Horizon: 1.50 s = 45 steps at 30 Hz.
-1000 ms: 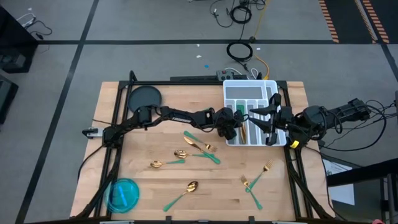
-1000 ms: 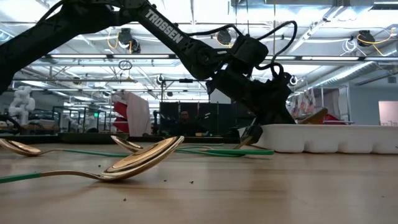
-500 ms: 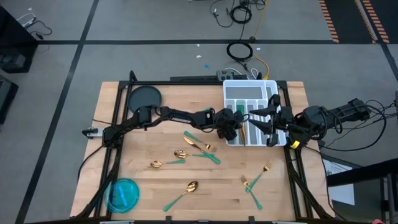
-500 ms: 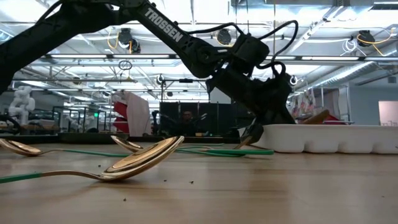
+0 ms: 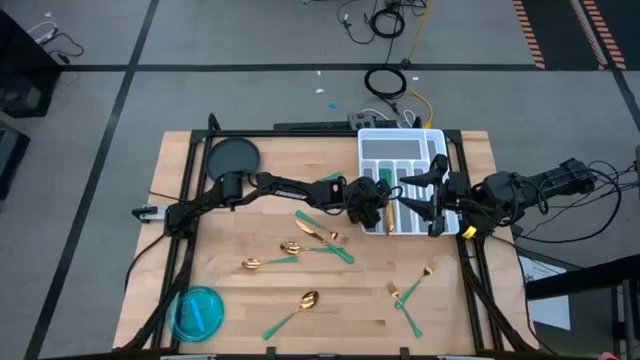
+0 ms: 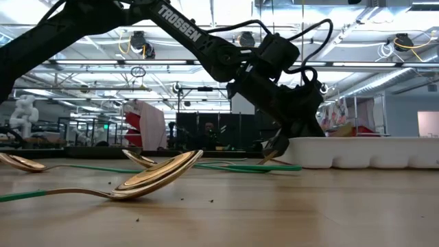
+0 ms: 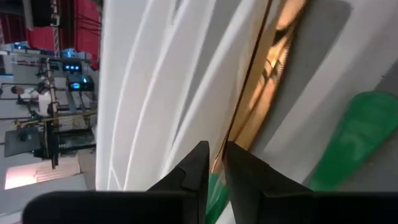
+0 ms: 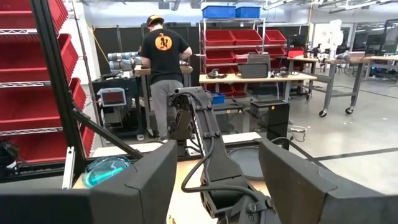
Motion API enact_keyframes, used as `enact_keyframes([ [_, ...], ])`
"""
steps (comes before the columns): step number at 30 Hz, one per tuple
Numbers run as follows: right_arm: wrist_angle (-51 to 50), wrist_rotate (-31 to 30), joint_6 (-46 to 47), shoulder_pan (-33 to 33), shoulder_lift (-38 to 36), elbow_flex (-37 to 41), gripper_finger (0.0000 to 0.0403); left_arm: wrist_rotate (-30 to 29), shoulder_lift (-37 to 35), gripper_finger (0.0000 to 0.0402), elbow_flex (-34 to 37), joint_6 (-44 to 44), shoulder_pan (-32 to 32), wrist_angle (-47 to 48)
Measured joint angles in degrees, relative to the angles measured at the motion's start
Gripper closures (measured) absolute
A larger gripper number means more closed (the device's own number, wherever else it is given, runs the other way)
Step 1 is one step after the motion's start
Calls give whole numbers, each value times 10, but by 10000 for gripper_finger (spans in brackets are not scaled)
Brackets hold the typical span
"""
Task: Sort silverware
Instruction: Put the green knife into the silverware tray, then put the green fork into the silverware tray
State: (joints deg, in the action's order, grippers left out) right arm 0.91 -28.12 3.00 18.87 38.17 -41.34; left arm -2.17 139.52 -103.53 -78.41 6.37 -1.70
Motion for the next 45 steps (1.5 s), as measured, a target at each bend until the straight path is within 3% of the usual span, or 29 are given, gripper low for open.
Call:
enact_keyframes([
  [10, 1, 0, 9, 0, 0, 0, 179, -69, 1, 342, 1, -18, 5, -21],
  [28, 2, 0, 9, 0, 0, 0, 179, -58, 3, 342, 2, -47, 11, -23],
  [33, 2, -1, 11, 0, 0, 0, 179, -138, -4, 342, 6, -42, -4, -73],
  [39, 10, -1, 27, 0, -4, -3, 179, -164, -81, 342, 7, 42, -17, -64],
  [45, 15, -2, 35, 0, -11, -4, 179, -133, -215, 342, -1, 194, -11, 50],
])
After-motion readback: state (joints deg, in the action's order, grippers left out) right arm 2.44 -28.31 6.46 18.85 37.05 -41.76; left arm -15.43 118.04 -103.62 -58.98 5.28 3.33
